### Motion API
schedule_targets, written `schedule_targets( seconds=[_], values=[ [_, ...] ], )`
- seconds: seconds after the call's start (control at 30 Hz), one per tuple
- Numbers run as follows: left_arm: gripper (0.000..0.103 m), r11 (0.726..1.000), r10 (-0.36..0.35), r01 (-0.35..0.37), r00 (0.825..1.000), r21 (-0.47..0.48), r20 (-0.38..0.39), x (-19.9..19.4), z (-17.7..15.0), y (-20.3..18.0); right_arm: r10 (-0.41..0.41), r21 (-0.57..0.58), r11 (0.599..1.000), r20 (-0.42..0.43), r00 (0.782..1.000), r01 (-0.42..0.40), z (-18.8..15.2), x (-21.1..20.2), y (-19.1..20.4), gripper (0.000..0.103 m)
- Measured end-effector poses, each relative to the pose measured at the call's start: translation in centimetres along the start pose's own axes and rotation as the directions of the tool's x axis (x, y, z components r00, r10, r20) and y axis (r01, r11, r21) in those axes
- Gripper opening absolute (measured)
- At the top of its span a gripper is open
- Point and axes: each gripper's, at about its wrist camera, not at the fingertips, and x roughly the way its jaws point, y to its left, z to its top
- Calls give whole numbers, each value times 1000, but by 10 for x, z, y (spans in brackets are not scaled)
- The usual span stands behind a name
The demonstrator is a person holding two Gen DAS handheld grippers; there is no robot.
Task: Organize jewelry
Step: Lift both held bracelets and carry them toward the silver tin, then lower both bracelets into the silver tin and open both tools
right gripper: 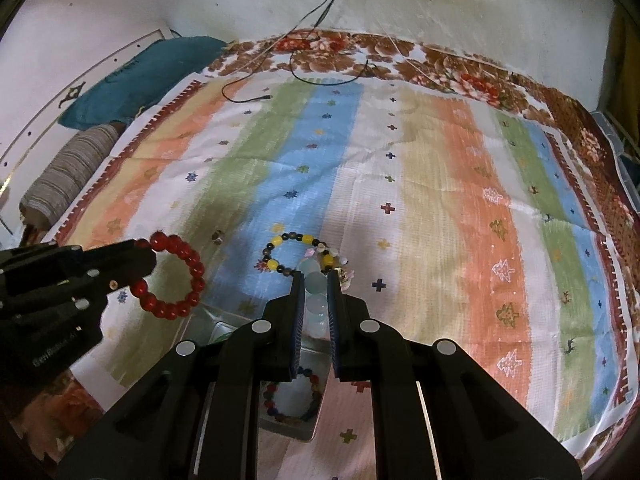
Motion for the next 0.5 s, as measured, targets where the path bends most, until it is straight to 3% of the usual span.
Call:
schedule_targets(
  seconds=[0.5],
  values=[
    [13,1000,-1,1,1000,24,16,-12,-21,-14,35,-3,999,-20,999,-35,-21,-9,6,12]
  ],
)
